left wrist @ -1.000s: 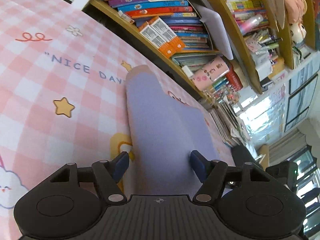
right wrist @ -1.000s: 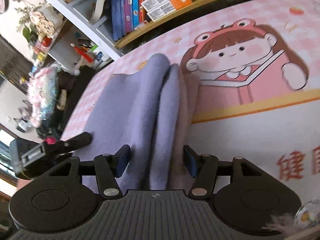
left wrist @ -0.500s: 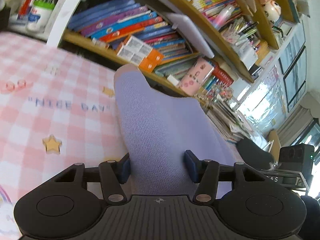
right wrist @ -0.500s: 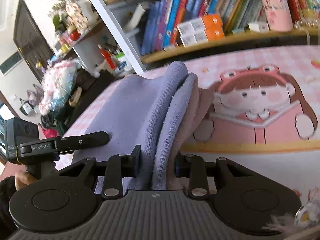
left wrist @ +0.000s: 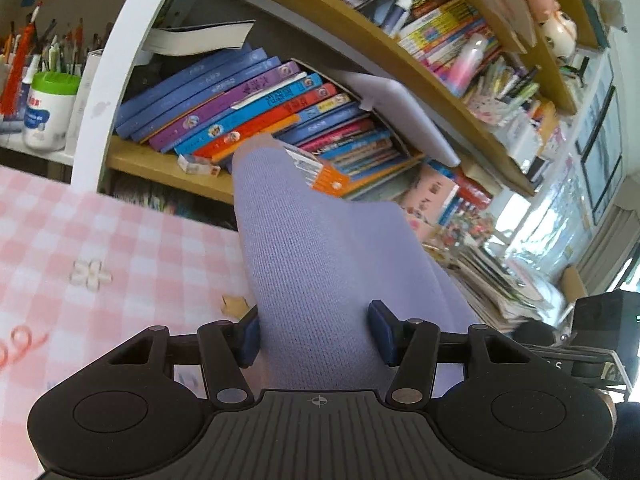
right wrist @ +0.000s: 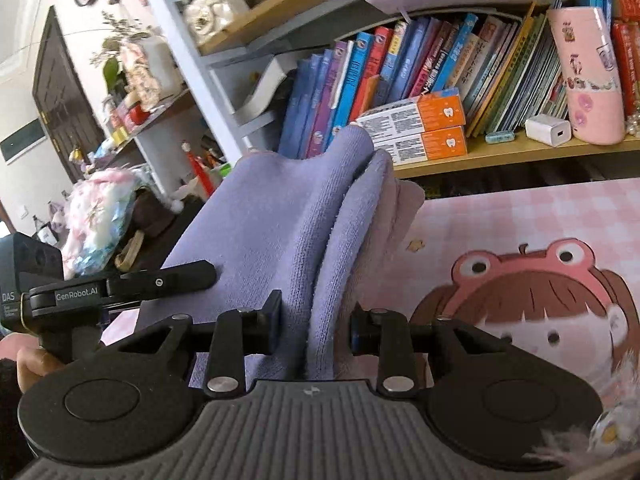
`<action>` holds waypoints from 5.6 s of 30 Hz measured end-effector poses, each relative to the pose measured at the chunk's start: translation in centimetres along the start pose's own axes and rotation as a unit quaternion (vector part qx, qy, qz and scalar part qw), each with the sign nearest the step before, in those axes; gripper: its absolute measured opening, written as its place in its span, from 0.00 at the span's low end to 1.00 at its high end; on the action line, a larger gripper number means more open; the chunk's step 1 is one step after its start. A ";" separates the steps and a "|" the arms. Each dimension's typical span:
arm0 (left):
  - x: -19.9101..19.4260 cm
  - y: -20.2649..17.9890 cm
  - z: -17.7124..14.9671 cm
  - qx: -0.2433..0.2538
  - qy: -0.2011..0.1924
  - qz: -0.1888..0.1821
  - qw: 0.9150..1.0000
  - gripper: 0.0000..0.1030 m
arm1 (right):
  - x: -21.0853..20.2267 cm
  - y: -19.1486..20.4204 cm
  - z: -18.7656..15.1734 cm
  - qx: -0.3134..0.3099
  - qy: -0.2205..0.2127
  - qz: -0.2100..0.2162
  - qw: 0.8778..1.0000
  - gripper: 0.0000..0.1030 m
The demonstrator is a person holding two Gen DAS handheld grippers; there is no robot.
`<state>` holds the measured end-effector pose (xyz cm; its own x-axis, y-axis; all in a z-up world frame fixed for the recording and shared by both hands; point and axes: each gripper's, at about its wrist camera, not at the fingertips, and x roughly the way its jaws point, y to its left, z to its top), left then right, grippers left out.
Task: Fold clothes
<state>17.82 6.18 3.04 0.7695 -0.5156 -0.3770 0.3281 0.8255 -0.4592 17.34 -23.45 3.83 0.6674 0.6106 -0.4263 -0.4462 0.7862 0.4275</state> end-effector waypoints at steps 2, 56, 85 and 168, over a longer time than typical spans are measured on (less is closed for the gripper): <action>1.4 0.8 0.6 0.000 0.001 0.003 1.000 0.53 | 1.2 -0.7 0.8 0.003 0.003 -0.004 1.000 0.27; -4.4 -4.8 -7.3 0.123 -0.107 0.227 0.960 0.93 | -3.6 5.1 -8.1 -0.093 -0.125 -0.235 0.960 0.74; -3.6 -5.2 -7.7 0.137 -0.086 0.259 0.952 1.00 | -2.9 5.9 -8.6 -0.135 -0.101 -0.267 0.949 1.00; -3.1 -6.0 -7.9 0.168 -0.088 0.269 0.944 1.00 | -2.7 5.8 -8.4 -0.132 -0.089 -0.262 0.952 1.00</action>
<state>9.17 0.98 0.64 0.9436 0.0201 -0.3306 -0.0028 0.9986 0.0526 7.88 -19.73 0.76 0.9199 0.1207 -0.3731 -0.1429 0.9892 -0.0324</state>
